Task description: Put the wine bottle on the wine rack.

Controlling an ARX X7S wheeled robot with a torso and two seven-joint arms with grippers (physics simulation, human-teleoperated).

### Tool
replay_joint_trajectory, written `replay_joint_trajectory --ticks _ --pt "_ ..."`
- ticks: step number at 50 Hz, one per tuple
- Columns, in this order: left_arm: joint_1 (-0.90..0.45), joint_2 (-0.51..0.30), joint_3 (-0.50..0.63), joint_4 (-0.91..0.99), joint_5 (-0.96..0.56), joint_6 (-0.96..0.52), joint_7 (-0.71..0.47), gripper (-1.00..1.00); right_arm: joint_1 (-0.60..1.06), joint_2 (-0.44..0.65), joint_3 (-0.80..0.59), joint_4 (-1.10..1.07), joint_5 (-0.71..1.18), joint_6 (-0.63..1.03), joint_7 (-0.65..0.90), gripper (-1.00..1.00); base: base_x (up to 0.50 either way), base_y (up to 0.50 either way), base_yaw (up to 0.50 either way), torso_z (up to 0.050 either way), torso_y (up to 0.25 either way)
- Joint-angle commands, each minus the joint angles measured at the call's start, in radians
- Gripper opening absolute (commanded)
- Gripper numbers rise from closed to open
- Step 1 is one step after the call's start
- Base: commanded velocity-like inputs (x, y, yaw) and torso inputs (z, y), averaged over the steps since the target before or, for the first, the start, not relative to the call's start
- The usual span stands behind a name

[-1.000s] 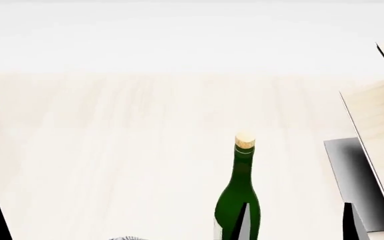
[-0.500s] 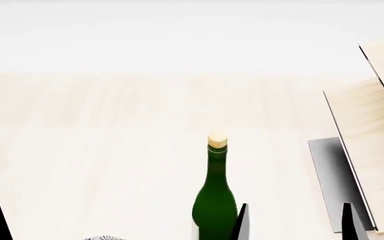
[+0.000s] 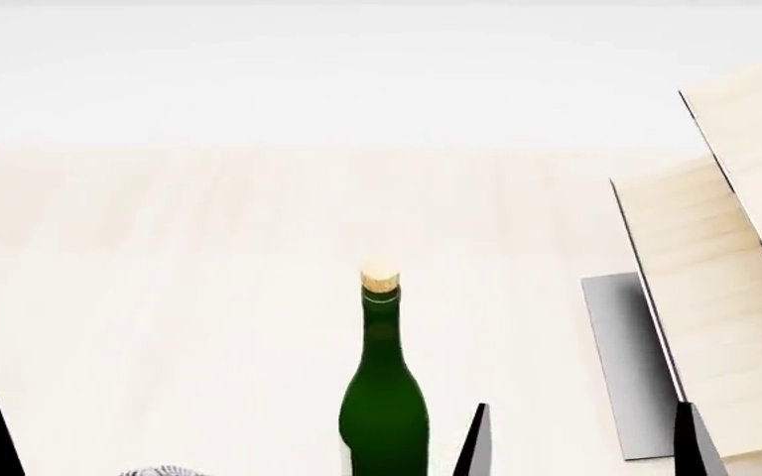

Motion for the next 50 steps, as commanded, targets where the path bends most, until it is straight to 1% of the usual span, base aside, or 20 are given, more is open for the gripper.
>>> replay_joint_trajectory --ticks 1,50 --pt "-0.002 -0.005 0.0 0.003 -0.003 -0.003 -0.006 1.0 0.003 0.005 -0.003 0.0 0.001 0.004 0.005 1.0 0.0 -0.09 0.0 0.0 0.0" --pt "-0.004 -0.02 0.02 -0.001 0.001 0.002 -0.024 1.0 0.006 0.021 -0.019 0.007 -0.001 0.002 0.023 1.0 0.0 -0.09 0.0 0.0 0.0"
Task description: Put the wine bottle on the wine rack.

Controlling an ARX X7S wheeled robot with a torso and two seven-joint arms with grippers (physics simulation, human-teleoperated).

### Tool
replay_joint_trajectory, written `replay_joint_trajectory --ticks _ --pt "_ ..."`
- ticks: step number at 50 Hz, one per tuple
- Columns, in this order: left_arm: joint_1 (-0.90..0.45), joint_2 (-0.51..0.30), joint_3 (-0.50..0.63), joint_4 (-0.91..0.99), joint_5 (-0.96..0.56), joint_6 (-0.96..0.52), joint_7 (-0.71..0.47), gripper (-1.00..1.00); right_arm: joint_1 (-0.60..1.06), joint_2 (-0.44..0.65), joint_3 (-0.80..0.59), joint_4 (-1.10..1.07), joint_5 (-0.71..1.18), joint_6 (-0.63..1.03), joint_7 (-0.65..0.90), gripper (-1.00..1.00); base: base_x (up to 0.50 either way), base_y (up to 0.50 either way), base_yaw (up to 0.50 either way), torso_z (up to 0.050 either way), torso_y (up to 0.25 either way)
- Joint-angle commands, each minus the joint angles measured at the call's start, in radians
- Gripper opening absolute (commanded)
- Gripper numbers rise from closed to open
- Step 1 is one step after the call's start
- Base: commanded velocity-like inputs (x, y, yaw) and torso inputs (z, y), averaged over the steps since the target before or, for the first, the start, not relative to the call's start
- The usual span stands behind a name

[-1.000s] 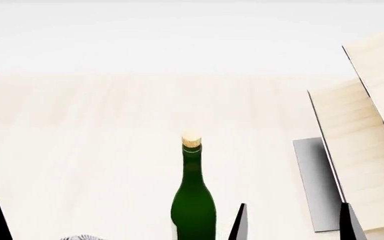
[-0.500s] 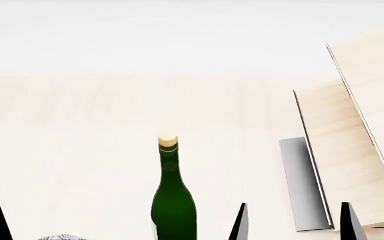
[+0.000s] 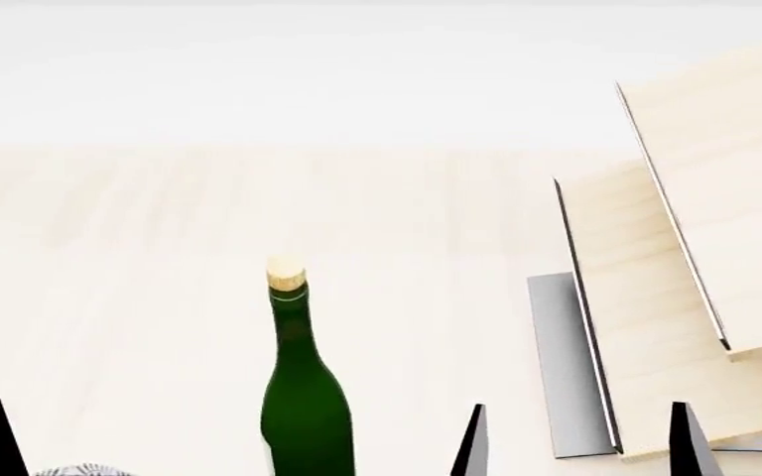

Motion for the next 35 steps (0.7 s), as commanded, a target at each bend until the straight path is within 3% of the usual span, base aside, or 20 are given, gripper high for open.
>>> replay_joint_trajectory --ticks 1,35 --pt "0.001 -0.004 0.001 0.003 0.0 -0.001 -0.005 1.0 0.001 0.004 -0.004 0.0 -0.002 0.003 0.004 1.0 0.0 -0.09 0.0 0.0 0.0" --pt "-0.005 -0.014 0.01 -0.002 -0.003 0.0 -0.018 1.0 0.008 0.014 -0.013 0.007 0.0 -0.001 0.016 1.0 0.0 -0.09 0.0 0.0 0.0"
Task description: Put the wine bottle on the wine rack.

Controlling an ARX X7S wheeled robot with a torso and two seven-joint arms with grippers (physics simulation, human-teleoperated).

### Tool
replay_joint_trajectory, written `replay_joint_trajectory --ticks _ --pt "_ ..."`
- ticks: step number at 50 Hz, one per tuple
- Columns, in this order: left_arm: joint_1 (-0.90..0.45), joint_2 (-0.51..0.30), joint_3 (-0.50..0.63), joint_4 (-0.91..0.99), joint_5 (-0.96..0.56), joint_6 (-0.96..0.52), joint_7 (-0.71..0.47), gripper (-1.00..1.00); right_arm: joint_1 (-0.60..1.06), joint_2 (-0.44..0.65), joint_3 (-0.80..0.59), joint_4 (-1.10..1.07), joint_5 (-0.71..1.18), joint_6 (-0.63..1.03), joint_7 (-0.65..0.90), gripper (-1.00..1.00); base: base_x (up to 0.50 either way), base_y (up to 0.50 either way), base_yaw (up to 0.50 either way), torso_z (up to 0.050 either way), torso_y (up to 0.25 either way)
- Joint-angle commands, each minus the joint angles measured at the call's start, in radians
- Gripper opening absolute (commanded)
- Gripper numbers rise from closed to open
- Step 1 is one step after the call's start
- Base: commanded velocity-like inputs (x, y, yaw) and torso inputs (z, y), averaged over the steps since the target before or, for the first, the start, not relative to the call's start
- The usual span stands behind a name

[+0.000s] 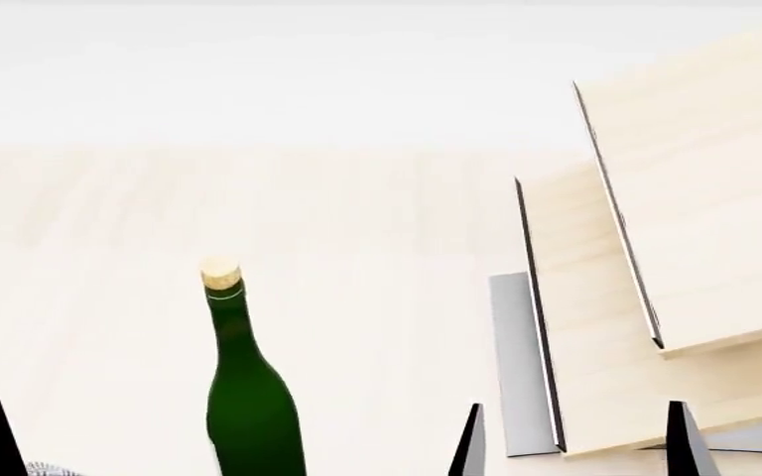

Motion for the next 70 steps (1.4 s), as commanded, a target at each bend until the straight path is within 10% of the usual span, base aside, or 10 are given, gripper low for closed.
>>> replay_joint_trajectory --ticks 1,70 --pt "-0.002 -0.003 0.004 -0.002 -0.001 0.002 -0.004 1.0 0.002 0.003 -0.003 0.004 0.001 -0.003 0.004 1.0 0.0 -0.09 0.0 0.0 0.0" --pt "-0.008 -0.023 0.022 -0.004 -0.004 0.001 -0.027 1.0 0.005 0.022 -0.022 0.009 -0.003 -0.011 0.027 1.0 0.0 -0.09 0.0 0.0 0.0"
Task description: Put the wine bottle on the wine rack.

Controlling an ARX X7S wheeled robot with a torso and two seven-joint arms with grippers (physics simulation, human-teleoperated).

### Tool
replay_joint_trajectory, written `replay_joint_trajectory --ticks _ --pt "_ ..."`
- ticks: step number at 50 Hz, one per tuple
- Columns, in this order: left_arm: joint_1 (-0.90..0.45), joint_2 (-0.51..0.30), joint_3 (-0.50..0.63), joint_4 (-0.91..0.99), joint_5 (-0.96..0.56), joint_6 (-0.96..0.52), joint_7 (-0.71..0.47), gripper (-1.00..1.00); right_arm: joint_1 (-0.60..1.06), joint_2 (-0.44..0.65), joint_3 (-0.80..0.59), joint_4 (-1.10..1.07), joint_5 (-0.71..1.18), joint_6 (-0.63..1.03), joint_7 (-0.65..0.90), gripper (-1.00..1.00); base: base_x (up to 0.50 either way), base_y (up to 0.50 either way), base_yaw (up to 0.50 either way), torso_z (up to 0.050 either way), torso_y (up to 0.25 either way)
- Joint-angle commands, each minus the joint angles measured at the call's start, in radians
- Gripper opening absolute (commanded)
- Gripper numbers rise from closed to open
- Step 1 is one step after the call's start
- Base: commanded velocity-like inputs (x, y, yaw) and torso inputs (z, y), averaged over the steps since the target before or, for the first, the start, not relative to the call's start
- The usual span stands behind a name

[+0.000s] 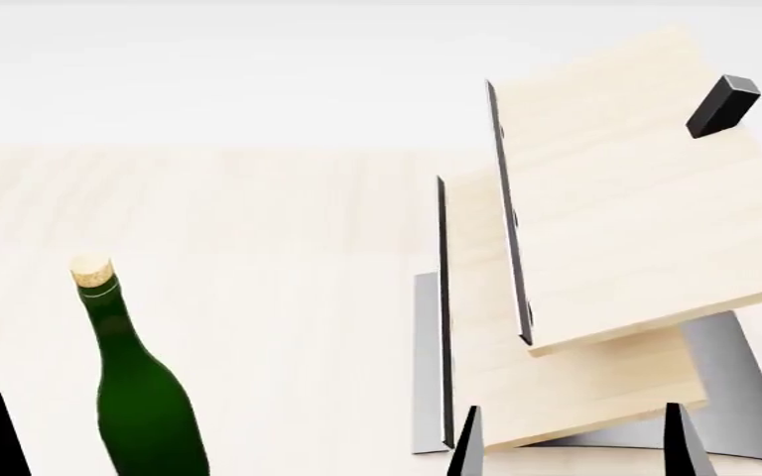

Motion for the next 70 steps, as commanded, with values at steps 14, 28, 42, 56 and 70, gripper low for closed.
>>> replay_joint_trajectory --ticks 14,28,42,56,70 --pt "-0.002 -0.006 0.006 -0.001 0.0 -0.001 -0.008 1.0 0.001 0.006 -0.01 0.0 -0.006 0.0 0.006 1.0 0.0 -0.09 0.0 0.0 0.0" --pt "-0.004 -0.01 0.011 0.0 0.0 -0.003 -0.012 1.0 0.005 0.005 -0.025 0.012 -0.047 0.012 0.009 1.0 0.0 -0.06 0.0 0.0 0.0" --pt "-0.005 -0.013 0.015 -0.001 0.002 -0.002 -0.016 1.0 0.032 -0.001 -0.033 -0.017 -0.059 0.102 0.023 1.0 0.0 0.0 0.0 0.0 0.0" --pt "-0.007 -0.016 0.019 -0.007 0.0 0.002 -0.02 1.0 0.253 -0.036 -0.057 -0.156 -0.022 0.483 0.037 1.0 0.0 0.0 0.0 0.0 0.0" --pt "-0.007 -0.022 0.019 -0.005 -0.005 0.004 -0.024 1.0 0.589 -0.063 -0.074 -0.192 0.066 0.856 -0.028 1.0 0.0 0.0 0.0 0.0 0.0"
